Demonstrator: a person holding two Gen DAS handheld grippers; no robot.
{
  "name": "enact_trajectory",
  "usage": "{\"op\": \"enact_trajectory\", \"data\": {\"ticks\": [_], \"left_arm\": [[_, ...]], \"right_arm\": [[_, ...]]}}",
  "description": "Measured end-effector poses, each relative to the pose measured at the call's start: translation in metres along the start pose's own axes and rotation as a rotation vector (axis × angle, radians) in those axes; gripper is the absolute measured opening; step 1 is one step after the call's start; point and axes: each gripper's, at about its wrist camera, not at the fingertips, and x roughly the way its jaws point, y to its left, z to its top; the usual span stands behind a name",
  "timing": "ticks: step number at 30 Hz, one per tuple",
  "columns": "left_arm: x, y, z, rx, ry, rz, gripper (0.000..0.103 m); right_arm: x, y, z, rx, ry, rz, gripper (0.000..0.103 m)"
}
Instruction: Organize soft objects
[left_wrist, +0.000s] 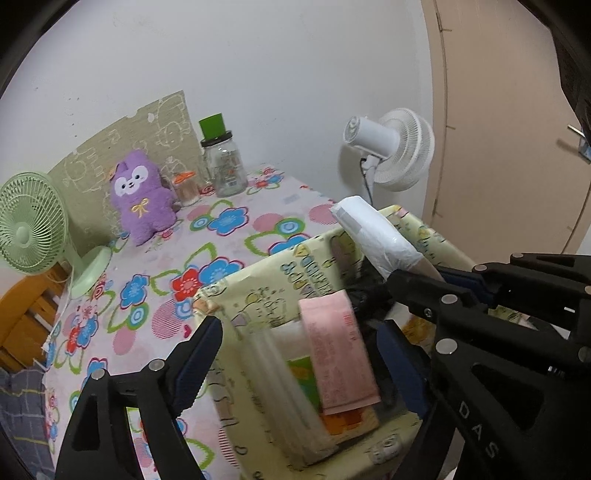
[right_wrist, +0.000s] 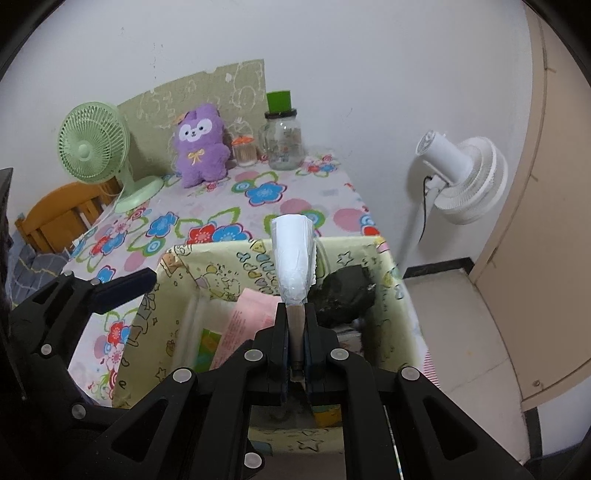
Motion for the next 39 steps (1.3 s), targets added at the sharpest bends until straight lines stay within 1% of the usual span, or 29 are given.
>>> {"op": "enact_trajectory", "data": {"ticks": [9,13,15,16,18,19,20,21,24,27,29,31,33,39], "left_arm": [[0.007,0.009,-0.009,-0.003,0.036,0.032,0.091],[0.005,0.011,-0.013,-0.005,0.047,0.03,0.091],[0.003,0.011,-0.016,-0.002,0.047,0.034,0.091],[0.002,0.011,-0.017,-0.001,0.047,0.036,0.091],[-0.001,0.011,-0.02,-0.004,0.045,0.037,0.091],[-0.002,0.012,-0.021,-0.008,0.045,0.032,0.092],[-0.004,0.012,-0.023,-0.012,0.044,0.028,0.093],[-0.005,0.012,-0.024,-0.013,0.043,0.025,0.093],[-0.01,0.012,-0.026,-0.007,0.035,0.029,0.093],[-0.016,0.013,-0.027,-0.008,0.027,0.025,0.094],[-0.02,0.015,-0.028,-0.012,0.021,0.021,0.095],[-0.024,0.016,-0.029,-0.015,0.015,0.022,0.096],[-0.028,0.016,-0.031,-0.017,0.01,0.021,0.097],[-0.043,0.021,-0.037,-0.03,-0.01,0.021,0.101]], "right_arm": [[0.02,0.006,-0.003,0.033,0.097,0.054,0.012],[0.02,0.009,-0.006,0.031,0.108,0.055,0.013],[0.018,0.012,-0.009,0.028,0.107,0.053,0.015],[0.018,0.012,-0.01,0.028,0.107,0.052,0.019],[0.016,0.013,-0.013,0.029,0.105,0.044,0.032],[0.016,0.013,-0.013,0.03,0.102,0.039,0.049],[0.014,0.013,-0.015,0.031,0.098,0.029,0.063],[0.012,0.013,-0.016,0.035,0.089,0.017,0.065],[0.004,0.014,-0.018,0.033,0.051,0.005,0.065],[-0.001,0.017,-0.019,0.022,0.048,-0.005,0.066],[-0.005,0.019,-0.019,0.024,0.042,-0.006,0.072],[-0.009,0.02,-0.02,0.027,0.033,-0.015,0.075],[-0.014,0.022,-0.021,0.027,0.023,-0.025,0.076],[-0.027,0.026,-0.025,0.031,0.001,-0.044,0.086]]}}
